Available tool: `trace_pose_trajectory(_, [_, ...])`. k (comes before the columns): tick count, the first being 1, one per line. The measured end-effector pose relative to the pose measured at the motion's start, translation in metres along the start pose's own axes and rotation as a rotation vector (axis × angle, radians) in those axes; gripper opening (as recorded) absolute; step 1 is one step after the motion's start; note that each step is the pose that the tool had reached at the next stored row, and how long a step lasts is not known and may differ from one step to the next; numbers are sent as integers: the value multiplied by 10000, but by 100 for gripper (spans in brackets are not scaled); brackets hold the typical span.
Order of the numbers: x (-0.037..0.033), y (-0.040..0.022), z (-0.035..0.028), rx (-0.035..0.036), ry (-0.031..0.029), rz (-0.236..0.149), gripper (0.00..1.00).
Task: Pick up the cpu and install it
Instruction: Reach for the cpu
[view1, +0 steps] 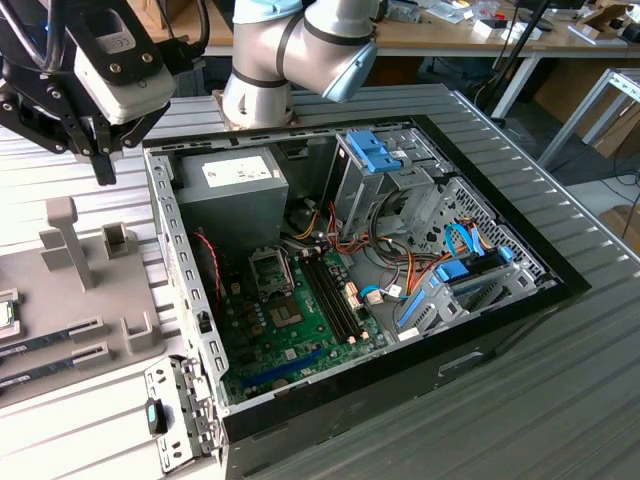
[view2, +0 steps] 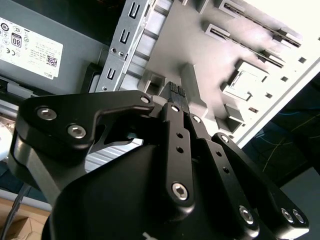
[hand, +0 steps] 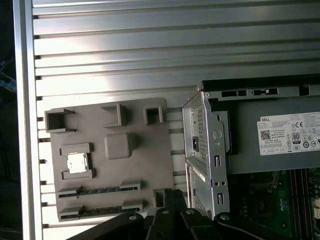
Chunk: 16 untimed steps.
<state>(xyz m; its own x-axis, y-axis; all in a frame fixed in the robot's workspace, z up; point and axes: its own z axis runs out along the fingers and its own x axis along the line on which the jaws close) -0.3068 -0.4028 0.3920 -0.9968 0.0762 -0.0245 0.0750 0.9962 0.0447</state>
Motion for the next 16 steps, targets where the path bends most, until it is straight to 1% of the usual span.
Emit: trace_pose_trajectory(16, [45, -3, 0, 0, 0, 1, 11])
